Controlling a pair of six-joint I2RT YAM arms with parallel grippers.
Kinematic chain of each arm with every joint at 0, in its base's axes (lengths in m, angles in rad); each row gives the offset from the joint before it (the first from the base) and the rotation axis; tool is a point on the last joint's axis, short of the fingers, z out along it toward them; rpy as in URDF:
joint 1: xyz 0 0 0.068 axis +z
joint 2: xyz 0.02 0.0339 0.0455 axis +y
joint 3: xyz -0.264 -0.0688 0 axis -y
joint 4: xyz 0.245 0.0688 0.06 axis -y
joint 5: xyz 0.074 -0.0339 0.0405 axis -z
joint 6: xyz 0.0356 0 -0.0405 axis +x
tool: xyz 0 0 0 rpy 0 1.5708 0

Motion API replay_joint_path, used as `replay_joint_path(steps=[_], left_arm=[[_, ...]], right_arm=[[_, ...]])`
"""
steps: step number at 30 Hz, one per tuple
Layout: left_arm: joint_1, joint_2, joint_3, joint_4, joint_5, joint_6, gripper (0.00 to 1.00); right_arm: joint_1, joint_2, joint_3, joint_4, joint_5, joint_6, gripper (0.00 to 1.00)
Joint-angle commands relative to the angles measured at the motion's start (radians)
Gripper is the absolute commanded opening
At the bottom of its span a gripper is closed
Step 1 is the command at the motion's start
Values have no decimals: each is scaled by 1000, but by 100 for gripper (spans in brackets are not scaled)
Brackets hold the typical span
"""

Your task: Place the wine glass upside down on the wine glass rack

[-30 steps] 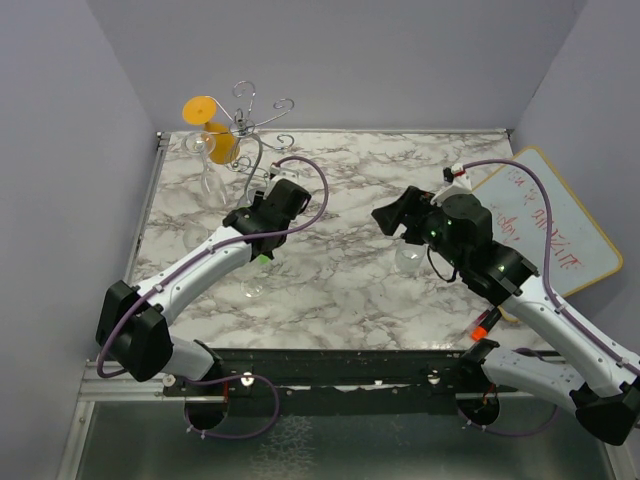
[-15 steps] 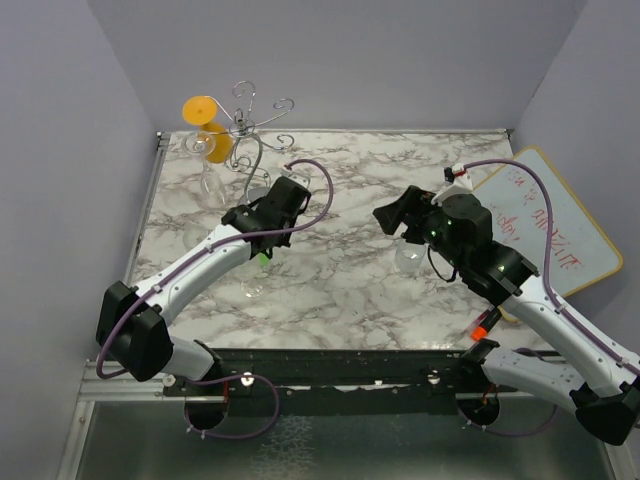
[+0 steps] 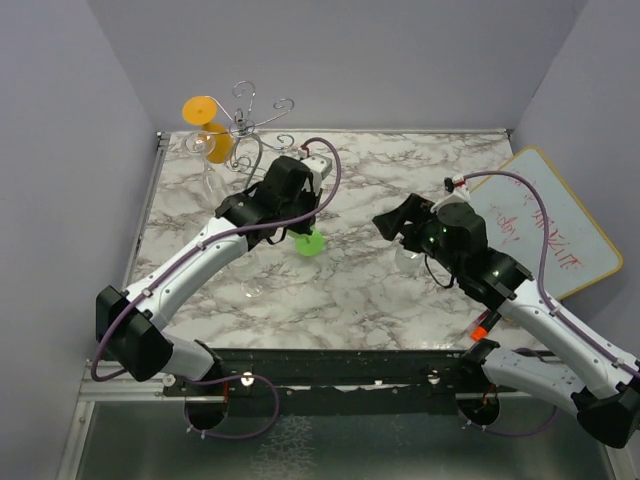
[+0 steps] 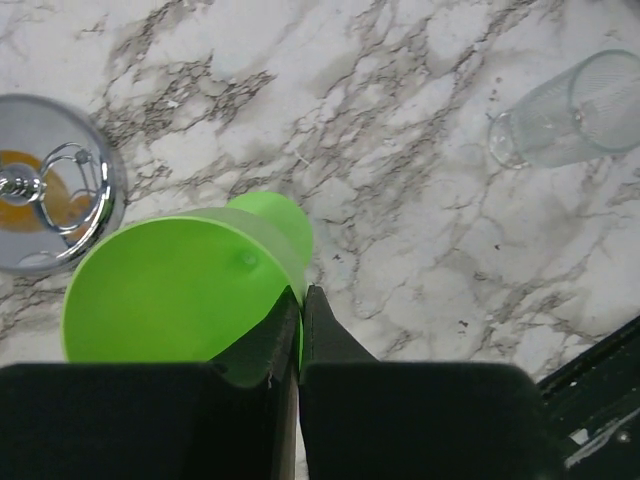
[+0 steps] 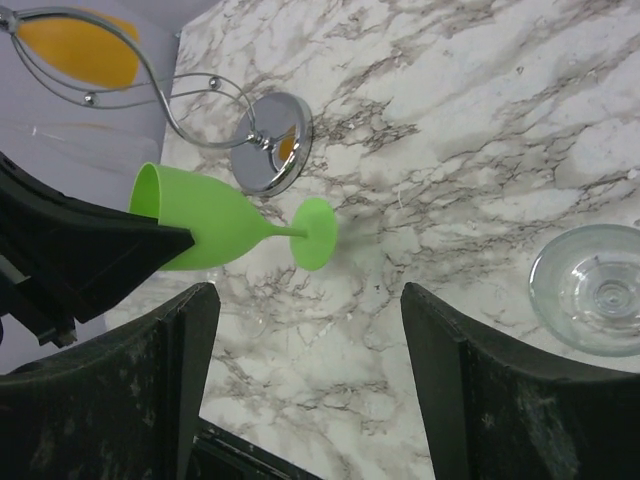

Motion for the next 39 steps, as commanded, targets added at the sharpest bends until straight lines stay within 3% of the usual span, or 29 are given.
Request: replay_joint_path(steps=[1, 9, 18, 30, 39], left_arm=[[-61, 6, 8, 103, 77, -85, 0], [-185, 7, -6, 238, -145, -146, 0], [-192, -198, -253, 529, -164, -189, 0], [-193, -405, -520, 889, -143, -221, 0], [-193, -460, -575, 948, -137, -246, 0]], right_arm=[[2, 10, -27, 69, -59, 131, 75], [2, 91, -90, 118, -118, 466, 66], [2, 134, -107, 145, -53, 732, 63], [2, 210, -70, 270, -90, 904, 61], [2, 262, 10, 300, -114, 899, 59]])
